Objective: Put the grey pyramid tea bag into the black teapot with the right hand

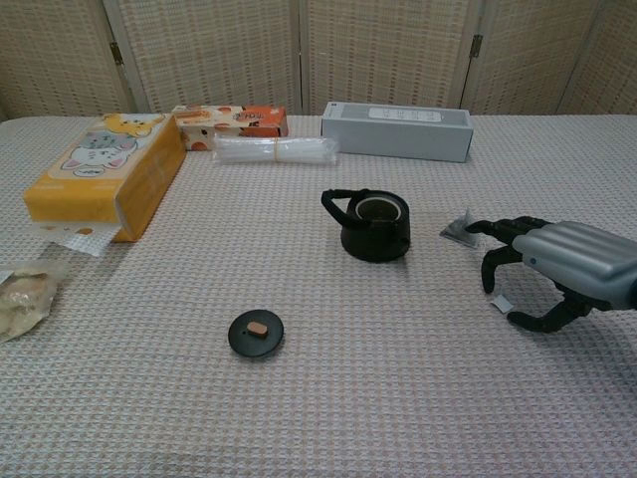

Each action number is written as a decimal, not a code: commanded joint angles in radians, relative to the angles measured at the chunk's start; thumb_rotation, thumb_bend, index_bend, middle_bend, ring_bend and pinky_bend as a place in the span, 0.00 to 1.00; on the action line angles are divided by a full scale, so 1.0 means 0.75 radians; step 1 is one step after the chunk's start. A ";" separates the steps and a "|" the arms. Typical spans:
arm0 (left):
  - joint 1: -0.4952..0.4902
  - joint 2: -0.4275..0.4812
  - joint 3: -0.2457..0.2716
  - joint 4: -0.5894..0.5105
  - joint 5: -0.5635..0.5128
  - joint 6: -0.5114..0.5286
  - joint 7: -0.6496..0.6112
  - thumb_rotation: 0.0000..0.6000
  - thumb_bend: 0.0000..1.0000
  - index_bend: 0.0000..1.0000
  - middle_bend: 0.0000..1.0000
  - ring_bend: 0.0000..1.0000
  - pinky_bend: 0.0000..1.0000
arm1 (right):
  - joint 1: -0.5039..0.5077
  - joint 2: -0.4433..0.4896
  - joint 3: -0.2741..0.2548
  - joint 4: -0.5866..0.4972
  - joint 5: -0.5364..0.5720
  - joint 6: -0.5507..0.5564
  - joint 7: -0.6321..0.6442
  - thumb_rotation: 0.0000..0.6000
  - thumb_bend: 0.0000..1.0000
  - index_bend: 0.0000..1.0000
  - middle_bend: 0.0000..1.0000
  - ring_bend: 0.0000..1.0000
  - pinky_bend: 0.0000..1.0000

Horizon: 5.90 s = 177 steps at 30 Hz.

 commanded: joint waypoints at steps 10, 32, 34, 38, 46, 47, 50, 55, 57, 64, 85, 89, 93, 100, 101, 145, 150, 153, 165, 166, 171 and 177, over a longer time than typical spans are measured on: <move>-0.001 0.003 0.001 0.003 -0.005 -0.005 -0.008 1.00 0.25 0.01 0.00 0.02 0.27 | 0.007 -0.021 -0.001 0.021 0.008 0.004 -0.001 1.00 0.29 0.53 0.02 0.00 0.00; -0.004 0.000 0.006 0.001 0.005 0.003 0.003 1.00 0.25 0.00 0.00 0.02 0.27 | 0.000 0.115 0.084 -0.210 -0.007 0.173 -0.015 1.00 0.30 0.57 0.05 0.00 0.00; -0.008 -0.002 0.006 0.002 0.002 -0.002 0.010 1.00 0.25 0.00 0.00 0.02 0.27 | 0.011 0.149 0.114 -0.276 -0.006 0.191 -0.042 1.00 0.30 0.57 0.06 0.00 0.00; -0.013 -0.003 0.005 0.006 -0.004 -0.010 0.015 1.00 0.25 0.00 0.00 0.02 0.27 | 0.031 0.219 0.174 -0.408 0.023 0.203 -0.101 1.00 0.30 0.57 0.06 0.00 0.00; -0.021 -0.006 0.004 0.005 -0.010 -0.017 0.027 1.00 0.25 0.00 0.00 0.02 0.27 | 0.092 0.312 0.307 -0.615 0.142 0.187 -0.205 1.00 0.31 0.57 0.06 0.00 0.00; -0.021 -0.006 0.004 0.006 -0.012 -0.018 0.028 1.00 0.25 0.00 0.00 0.02 0.27 | 0.099 0.318 0.318 -0.635 0.152 0.187 -0.220 1.00 0.31 0.57 0.06 0.00 0.00; -0.022 -0.004 0.003 0.008 -0.020 -0.024 0.023 1.00 0.25 0.00 0.00 0.02 0.27 | 0.116 0.341 0.347 -0.703 0.174 0.195 -0.255 1.00 0.31 0.57 0.06 0.00 0.00; -0.018 0.003 -0.002 0.009 -0.032 -0.025 0.009 1.00 0.25 0.00 0.00 0.02 0.27 | 0.138 0.369 0.385 -0.782 0.192 0.217 -0.285 1.00 0.31 0.57 0.06 0.00 0.00; -0.019 0.006 -0.002 0.009 -0.033 -0.030 0.002 1.00 0.25 0.00 0.00 0.02 0.27 | 0.154 0.372 0.400 -0.803 0.210 0.213 -0.297 1.00 0.31 0.57 0.06 0.00 0.00; -0.023 0.012 -0.006 0.016 -0.042 -0.047 -0.014 1.00 0.25 0.00 0.00 0.02 0.27 | 0.214 0.351 0.440 -0.811 0.289 0.197 -0.339 1.00 0.31 0.57 0.06 0.00 0.00; -0.033 0.023 -0.012 0.027 -0.061 -0.080 -0.049 1.00 0.25 0.00 0.00 0.02 0.27 | 0.346 0.246 0.450 -0.667 0.389 0.152 -0.314 1.00 0.31 0.57 0.06 0.00 0.00; -0.033 0.024 -0.019 0.032 -0.075 -0.079 -0.054 1.00 0.25 0.00 0.00 0.02 0.27 | 0.361 0.245 0.455 -0.653 0.408 0.147 -0.310 1.00 0.31 0.57 0.06 0.00 0.00; -0.035 0.027 -0.018 0.035 -0.078 -0.086 -0.059 1.00 0.25 0.00 0.00 0.02 0.27 | 0.376 0.229 0.446 -0.620 0.415 0.140 -0.299 1.00 0.31 0.57 0.06 0.00 0.00; -0.037 0.030 -0.020 0.040 -0.087 -0.095 -0.067 1.00 0.25 0.00 0.00 0.02 0.27 | 0.398 0.195 0.422 -0.554 0.421 0.122 -0.285 1.00 0.31 0.57 0.06 0.00 0.00; -0.037 0.030 -0.019 0.040 -0.086 -0.095 -0.068 1.00 0.25 0.00 0.00 0.02 0.27 | 0.402 0.189 0.416 -0.542 0.422 0.118 -0.283 1.00 0.31 0.57 0.06 0.00 0.00; -0.045 0.043 -0.027 0.061 -0.123 -0.126 -0.103 1.00 0.25 0.00 0.00 0.02 0.27 | 0.491 0.139 0.401 -0.444 0.452 0.093 -0.249 1.00 0.31 0.57 0.06 0.00 0.00; -0.044 0.043 -0.025 0.056 -0.119 -0.120 -0.100 1.00 0.25 0.00 0.00 0.02 0.27 | 0.496 0.117 0.371 -0.417 0.450 0.077 -0.264 1.00 0.31 0.57 0.06 0.00 0.00; -0.042 0.044 -0.024 0.054 -0.115 -0.118 -0.102 1.00 0.25 0.00 0.00 0.02 0.27 | 0.494 0.102 0.358 -0.393 0.448 0.075 -0.264 1.00 0.31 0.57 0.06 0.00 0.00; -0.048 0.032 -0.019 0.054 -0.122 -0.122 -0.079 1.00 0.25 0.00 0.00 0.02 0.27 | 0.381 0.162 0.274 -0.374 0.333 0.162 -0.151 1.00 0.31 0.57 0.06 0.00 0.00; -0.050 0.030 -0.019 0.055 -0.124 -0.124 -0.075 1.00 0.25 0.00 0.00 0.02 0.27 | 0.372 0.171 0.267 -0.379 0.321 0.168 -0.144 1.00 0.31 0.57 0.06 0.00 0.00; -0.055 0.025 -0.019 0.060 -0.131 -0.129 -0.065 1.00 0.25 0.00 0.00 0.02 0.27 | 0.335 0.198 0.232 -0.392 0.280 0.181 -0.118 1.00 0.31 0.57 0.06 0.00 0.00; -0.058 0.022 -0.020 0.063 -0.137 -0.129 -0.059 1.00 0.25 0.00 0.00 0.02 0.27 | 0.305 0.188 0.179 -0.355 0.248 0.164 -0.119 1.00 0.31 0.57 0.06 0.00 0.00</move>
